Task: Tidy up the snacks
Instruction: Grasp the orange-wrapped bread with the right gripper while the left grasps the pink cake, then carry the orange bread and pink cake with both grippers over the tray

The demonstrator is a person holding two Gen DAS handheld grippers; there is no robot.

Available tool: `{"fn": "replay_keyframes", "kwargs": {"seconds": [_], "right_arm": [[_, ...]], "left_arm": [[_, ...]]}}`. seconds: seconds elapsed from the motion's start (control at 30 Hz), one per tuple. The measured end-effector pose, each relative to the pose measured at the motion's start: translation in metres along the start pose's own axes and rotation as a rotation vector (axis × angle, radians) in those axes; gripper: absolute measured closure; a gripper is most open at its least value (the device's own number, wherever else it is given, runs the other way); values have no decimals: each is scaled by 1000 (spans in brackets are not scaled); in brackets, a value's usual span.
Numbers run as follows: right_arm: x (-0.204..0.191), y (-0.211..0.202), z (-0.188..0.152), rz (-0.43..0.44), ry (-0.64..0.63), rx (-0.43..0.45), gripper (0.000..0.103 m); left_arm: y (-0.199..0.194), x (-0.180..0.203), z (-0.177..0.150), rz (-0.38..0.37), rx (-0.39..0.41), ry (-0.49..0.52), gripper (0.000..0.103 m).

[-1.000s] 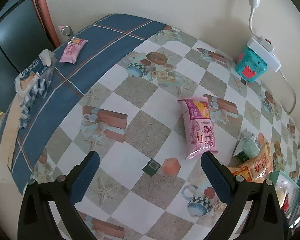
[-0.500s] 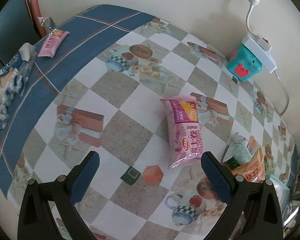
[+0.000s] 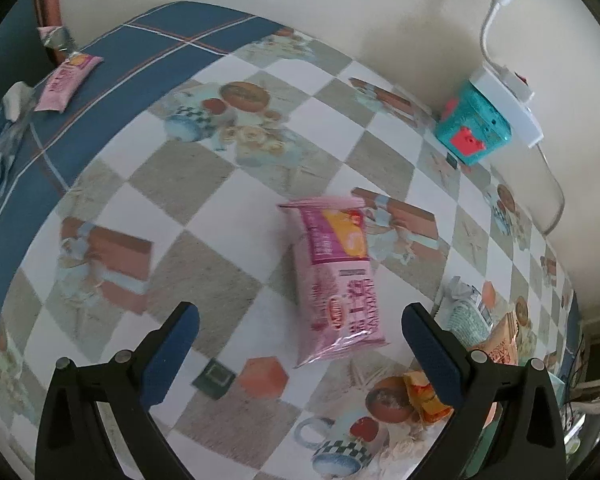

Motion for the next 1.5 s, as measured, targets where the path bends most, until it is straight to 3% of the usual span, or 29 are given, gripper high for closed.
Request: {"fn": "replay_keyframes", "kwargs": {"seconds": [0.07, 0.3, 0.53, 0.63, 0.73, 0.77, 0.97, 1.17, 1.5], "right_arm": [[-4, 4, 0, -5, -7, -3, 16], [-20, 13, 2, -3, -51, -3, 19], [-29, 26, 0, -20, -79, -21, 26], [-30, 32, -2, -33, -85, -29, 27], [-31, 37, -5, -40, -93, -37, 32], [-32, 38, -6, -40, -96, -39, 33], [-33, 40, -10, -35, -100, -34, 40], [-31, 39, -11, -36, -96, -22, 46], [-29, 29, -18, 2, -78, -35, 55]], "left_arm": [[3, 5, 1, -7, 7, 8, 2], [9, 15, 7, -7, 55, 24, 3], [22, 17, 9, 14, 70, 30, 14], [27, 17, 8, 19, 61, 28, 25], [31, 18, 8, 44, 56, 44, 29], [31, 18, 8, 42, 52, 45, 37], [30, 18, 7, 34, 42, 31, 56], [28, 12, 5, 14, 29, 12, 59], [18, 1, -5, 56, 10, -28, 62]]}}
Point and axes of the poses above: each gripper's, at about its wrist camera, not at the fingertips, and y roughly the way its jaws point, x to its right, z to its top, the point moved 3 cm from there along y, roughly the way its jaws point, and after that the axes turned 2 degrees about -z, right-handed, at the moved point
